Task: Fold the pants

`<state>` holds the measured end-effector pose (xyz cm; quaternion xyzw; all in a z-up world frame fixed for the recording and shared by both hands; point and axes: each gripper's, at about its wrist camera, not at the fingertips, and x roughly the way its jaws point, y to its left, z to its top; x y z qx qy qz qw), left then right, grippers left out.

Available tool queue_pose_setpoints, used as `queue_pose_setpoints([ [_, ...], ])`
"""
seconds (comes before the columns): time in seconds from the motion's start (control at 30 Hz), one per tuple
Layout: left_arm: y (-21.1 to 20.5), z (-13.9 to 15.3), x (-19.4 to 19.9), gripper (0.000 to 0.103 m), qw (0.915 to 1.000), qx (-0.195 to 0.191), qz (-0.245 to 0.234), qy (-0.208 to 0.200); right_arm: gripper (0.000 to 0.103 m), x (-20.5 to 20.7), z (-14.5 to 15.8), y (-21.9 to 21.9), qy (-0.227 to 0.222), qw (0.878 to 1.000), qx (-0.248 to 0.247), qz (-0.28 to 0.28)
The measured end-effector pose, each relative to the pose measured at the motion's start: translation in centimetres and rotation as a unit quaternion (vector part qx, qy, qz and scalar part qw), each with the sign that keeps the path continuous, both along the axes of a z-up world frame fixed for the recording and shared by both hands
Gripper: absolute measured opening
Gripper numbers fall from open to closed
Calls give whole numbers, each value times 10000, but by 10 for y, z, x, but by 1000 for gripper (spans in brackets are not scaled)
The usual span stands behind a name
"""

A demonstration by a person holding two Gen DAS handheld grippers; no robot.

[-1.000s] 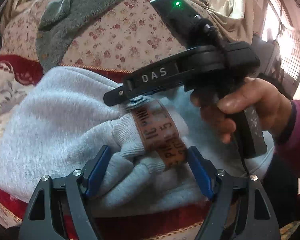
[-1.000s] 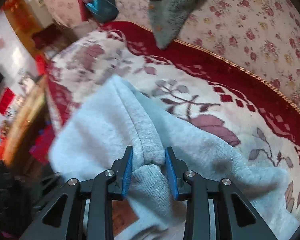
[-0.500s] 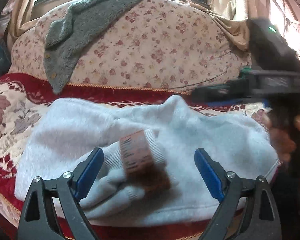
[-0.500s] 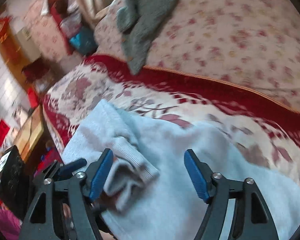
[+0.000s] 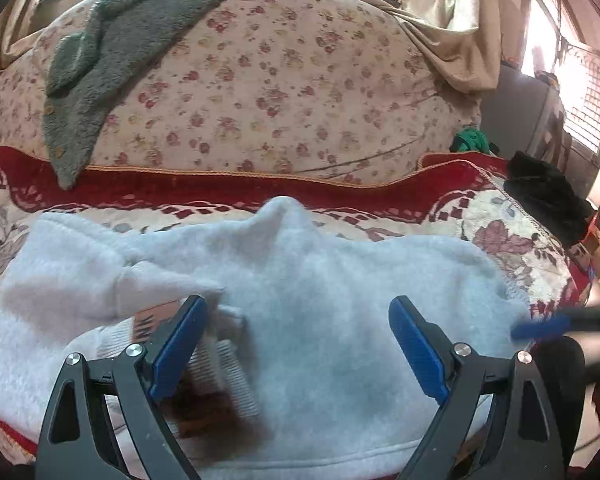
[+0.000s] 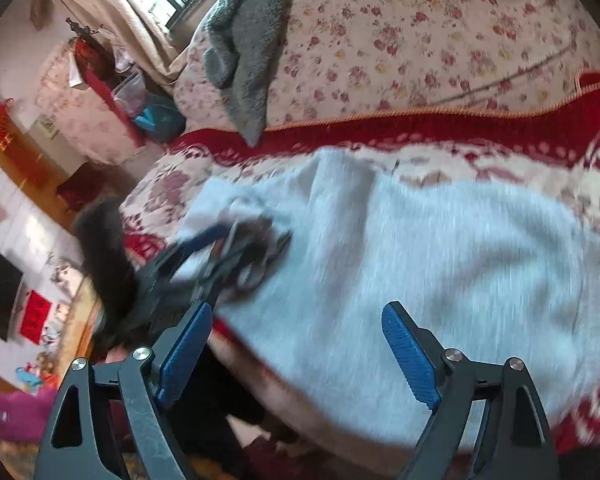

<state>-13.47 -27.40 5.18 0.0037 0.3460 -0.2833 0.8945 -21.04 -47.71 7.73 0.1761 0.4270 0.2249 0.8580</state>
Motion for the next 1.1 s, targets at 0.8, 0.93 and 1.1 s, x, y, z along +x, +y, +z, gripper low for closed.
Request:
queue_pose_setpoints([
  [0.8, -147, -17, 49, 92, 9666, 368, -2266, 1140, 97, -26, -104, -103, 381, 9723, 1106, -2022],
  [0.93, -176, -27, 65, 92, 9461, 559, -2847, 1439, 98, -18, -108, -102, 350, 9742, 1150, -1911],
  [1.1, -203, -34, 82, 92, 9227, 968, -3408, 1521, 98, -14, -109, -96, 286, 9765, 1123, -1816],
])
